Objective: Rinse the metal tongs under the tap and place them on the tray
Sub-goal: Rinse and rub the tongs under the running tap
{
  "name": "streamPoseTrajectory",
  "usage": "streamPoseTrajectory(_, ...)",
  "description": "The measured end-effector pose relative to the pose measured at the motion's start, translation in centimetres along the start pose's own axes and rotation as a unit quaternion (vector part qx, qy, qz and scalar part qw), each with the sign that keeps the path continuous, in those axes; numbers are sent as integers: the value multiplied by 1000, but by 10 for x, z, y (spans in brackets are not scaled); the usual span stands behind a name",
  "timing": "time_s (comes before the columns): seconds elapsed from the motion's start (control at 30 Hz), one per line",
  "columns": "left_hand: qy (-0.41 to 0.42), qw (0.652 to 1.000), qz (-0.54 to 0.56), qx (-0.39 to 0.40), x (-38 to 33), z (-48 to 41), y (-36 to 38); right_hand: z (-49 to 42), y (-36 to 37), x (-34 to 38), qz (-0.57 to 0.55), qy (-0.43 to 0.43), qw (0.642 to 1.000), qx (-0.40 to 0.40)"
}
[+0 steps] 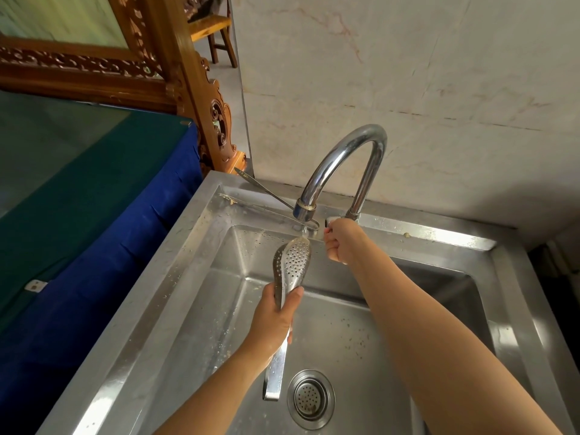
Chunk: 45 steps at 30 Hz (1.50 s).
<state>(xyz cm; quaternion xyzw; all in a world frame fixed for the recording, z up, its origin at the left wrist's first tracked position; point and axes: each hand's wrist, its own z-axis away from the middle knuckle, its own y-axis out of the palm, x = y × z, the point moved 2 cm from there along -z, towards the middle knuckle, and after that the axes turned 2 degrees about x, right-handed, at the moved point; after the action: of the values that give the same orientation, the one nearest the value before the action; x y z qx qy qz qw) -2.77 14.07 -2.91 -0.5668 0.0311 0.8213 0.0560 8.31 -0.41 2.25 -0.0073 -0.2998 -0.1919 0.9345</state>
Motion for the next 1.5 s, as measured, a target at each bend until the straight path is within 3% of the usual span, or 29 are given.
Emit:
streamPoseTrajectory(0.33,-3,1000,-5,7,0,0,2,-2,-2,-1,-14,-13,1000,14)
streamPoseTrajectory(0.5,-9,1000,8,5,4,-1,1,3,-16,-11,115,-78,990,-7)
streamPoseTrajectory(0.53,-12,1000,16,5,5,-2,-1,7,-18,-15,185,-130,973,-37)
streamPoseTrajectory(0.6,-16,999,34,9,6,-3,-3,16,-16,-26,328,-282,899,-71)
streamPoseTrajectory(0.63,-18,999,43,14,6,-4,-3,22,-13,-34,359,-340,868,-52)
streamPoseTrajectory(0.7,-17,998,59,28,6,-6,-3,35,-8,-49,378,-374,847,7)
streamPoseTrajectory(0.9,3,999,24,47,-5,-11,-4,44,5,-43,285,-364,873,155)
streamPoseTrajectory(0.97,7,999,15,38,-10,-12,-7,44,9,-39,262,-376,874,161)
streamPoseTrajectory(1.13,-11,998,-25,47,-14,-6,-10,41,12,-34,238,-417,875,62)
streamPoseTrajectory(1.33,-17,998,-41,53,-18,-7,-11,36,13,-46,238,-346,871,254)
streamPoseTrajectory(1.43,-15,998,-6,68,-22,-6,-15,37,13,-40,153,-379,877,253)
streamPoseTrajectory(1.5,-25,994,42,103,-23,-2,-20,37,11,-33,92,-392,891,209)
